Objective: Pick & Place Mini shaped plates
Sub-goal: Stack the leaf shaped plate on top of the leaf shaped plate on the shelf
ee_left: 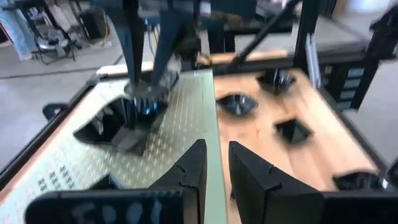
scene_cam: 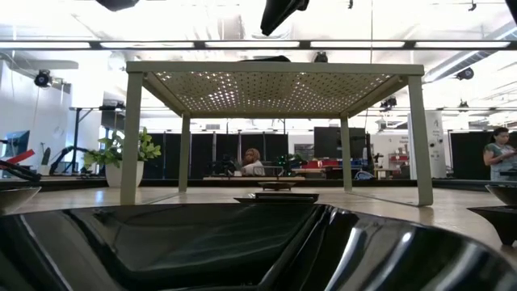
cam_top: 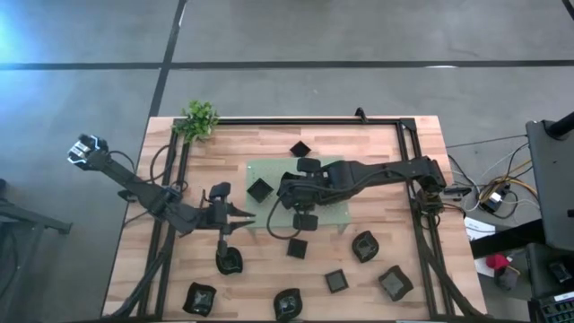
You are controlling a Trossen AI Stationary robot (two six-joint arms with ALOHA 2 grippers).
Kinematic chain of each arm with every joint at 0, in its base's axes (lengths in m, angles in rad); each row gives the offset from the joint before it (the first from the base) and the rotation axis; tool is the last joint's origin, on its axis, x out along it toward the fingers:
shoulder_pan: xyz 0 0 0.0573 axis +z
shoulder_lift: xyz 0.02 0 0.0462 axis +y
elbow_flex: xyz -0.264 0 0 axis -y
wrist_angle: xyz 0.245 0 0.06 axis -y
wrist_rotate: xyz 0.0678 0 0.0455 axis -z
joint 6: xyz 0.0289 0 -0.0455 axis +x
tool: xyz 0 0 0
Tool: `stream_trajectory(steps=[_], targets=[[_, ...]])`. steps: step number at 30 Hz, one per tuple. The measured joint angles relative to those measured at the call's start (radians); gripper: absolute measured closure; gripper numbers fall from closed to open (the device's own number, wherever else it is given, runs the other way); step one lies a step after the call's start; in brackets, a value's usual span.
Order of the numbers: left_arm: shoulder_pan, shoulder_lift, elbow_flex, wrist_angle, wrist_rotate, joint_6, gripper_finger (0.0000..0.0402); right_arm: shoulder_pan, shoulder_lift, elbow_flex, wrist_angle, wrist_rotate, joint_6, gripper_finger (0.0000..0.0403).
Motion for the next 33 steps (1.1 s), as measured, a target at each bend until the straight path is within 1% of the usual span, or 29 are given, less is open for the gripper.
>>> stream_trajectory(steps=[2, 5, 7, 14, 19, 23, 29, 33], targets=[[0.000, 0.001, 0.000, -0.022, 0.011, -0.026, 0.0339, 0.004, -0.005, 0.000, -0.003, -0.005, -0.024, 0.0339], [0.000, 0.001, 0.000, -0.049, 0.035, -0.071, 0.0339, 0.012, -0.018, 0.000, -0.009, -0.053, -0.080, 0.0375], [-0.002, 0.001, -0.001, -0.071, 0.049, -0.081, 0.0339, 0.022, -0.034, 0.002, -0.008, -0.067, -0.083, 0.0389], [-0.022, 0.005, -0.003, -0.150, 0.067, -0.087, 0.0339, 0.079, -0.094, 0.002, -0.011, -0.076, -0.070, 0.0392], [-0.073, 0.019, -0.003, -0.162, 0.080, -0.090, 0.0339, 0.157, -0.146, 0.002, -0.011, -0.079, -0.071, 0.0392], [-0.126, 0.036, -0.003, -0.203, 0.082, -0.099, 0.0339, 0.202, -0.167, 0.000, -0.011, -0.077, -0.050, 0.0392], [-0.165, 0.080, -0.003, -0.306, 0.082, -0.242, 0.0339, 0.240, -0.172, 0.000, -0.041, -0.077, -0.023, 0.0392], [-0.174, 0.130, -0.004, -0.333, 0.097, -0.300, 0.0339, 0.244, -0.173, -0.006, -0.054, -0.075, -0.005, 0.0392]])
